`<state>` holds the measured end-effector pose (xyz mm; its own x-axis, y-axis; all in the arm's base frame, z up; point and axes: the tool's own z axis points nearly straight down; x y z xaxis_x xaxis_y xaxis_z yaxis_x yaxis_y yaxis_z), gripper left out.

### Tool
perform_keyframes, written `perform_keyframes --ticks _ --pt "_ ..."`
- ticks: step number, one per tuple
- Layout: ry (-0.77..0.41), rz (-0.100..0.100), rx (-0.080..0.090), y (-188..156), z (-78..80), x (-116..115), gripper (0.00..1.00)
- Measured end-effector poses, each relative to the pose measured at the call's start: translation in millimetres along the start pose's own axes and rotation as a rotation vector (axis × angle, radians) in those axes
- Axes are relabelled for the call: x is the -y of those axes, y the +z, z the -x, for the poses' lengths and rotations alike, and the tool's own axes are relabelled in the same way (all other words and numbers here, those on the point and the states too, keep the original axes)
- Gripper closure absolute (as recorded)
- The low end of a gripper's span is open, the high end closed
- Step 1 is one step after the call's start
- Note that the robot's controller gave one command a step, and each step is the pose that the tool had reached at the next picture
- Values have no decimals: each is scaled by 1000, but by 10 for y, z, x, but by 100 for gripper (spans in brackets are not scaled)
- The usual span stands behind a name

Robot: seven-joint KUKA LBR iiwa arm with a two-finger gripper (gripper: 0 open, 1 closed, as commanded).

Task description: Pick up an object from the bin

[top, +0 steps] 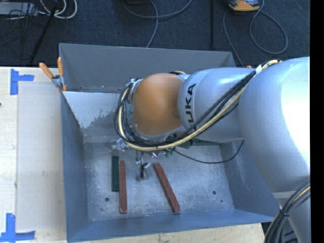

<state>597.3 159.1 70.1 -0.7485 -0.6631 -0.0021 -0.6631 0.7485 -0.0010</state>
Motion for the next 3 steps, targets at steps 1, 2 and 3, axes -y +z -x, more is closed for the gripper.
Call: perform_keyframes --ticks 1,2,3 --pt "-595 3 1 -170 83 -529 0" --pt "-588 4 0 -166 77 -519 100" --pt "-587 4 0 -165 77 -519 0"
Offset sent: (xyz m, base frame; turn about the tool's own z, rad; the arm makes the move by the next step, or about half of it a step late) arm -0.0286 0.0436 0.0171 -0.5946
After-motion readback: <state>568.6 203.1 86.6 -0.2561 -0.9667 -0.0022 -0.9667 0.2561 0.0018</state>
